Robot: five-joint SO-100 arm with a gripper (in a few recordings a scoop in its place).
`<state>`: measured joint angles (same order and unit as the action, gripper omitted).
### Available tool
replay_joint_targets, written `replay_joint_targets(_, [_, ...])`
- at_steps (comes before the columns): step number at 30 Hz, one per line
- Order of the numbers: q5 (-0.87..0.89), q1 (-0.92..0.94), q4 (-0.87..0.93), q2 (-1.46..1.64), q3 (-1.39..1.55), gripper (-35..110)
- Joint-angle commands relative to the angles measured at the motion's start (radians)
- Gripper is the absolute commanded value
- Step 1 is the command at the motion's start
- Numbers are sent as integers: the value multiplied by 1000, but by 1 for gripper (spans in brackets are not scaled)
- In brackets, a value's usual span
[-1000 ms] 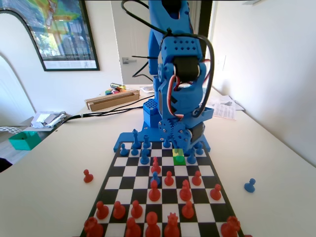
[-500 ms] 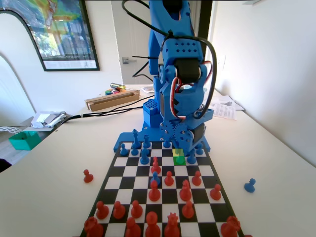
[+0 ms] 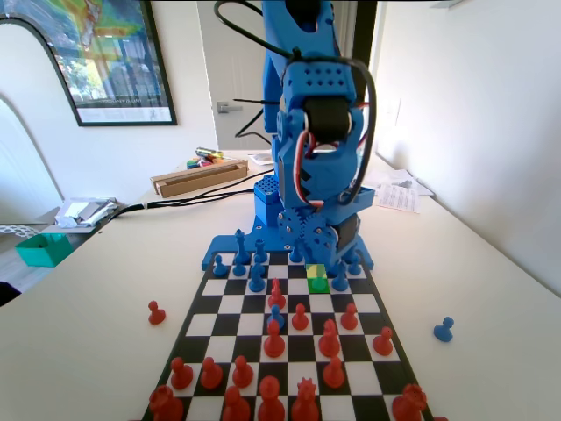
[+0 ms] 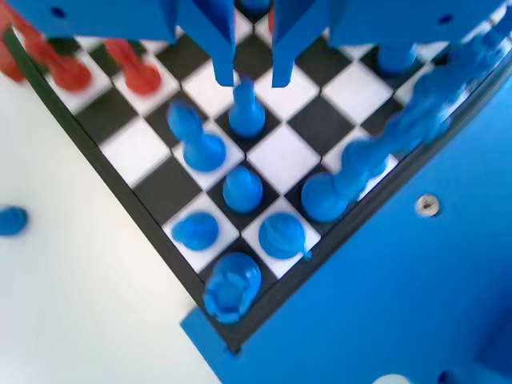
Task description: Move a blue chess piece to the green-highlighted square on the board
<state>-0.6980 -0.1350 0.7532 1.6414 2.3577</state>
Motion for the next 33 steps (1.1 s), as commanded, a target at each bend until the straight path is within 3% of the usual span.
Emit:
replay_joint_targets(1, [-34,18,133,124,-110,11])
replay_joint_targets(10, [-155,60,499,324,-377,11])
replay_joint_targets(22, [-607,98,1046,762,-723,3])
replay_joint_targets(33, [-902,176,1101,992,-678,1])
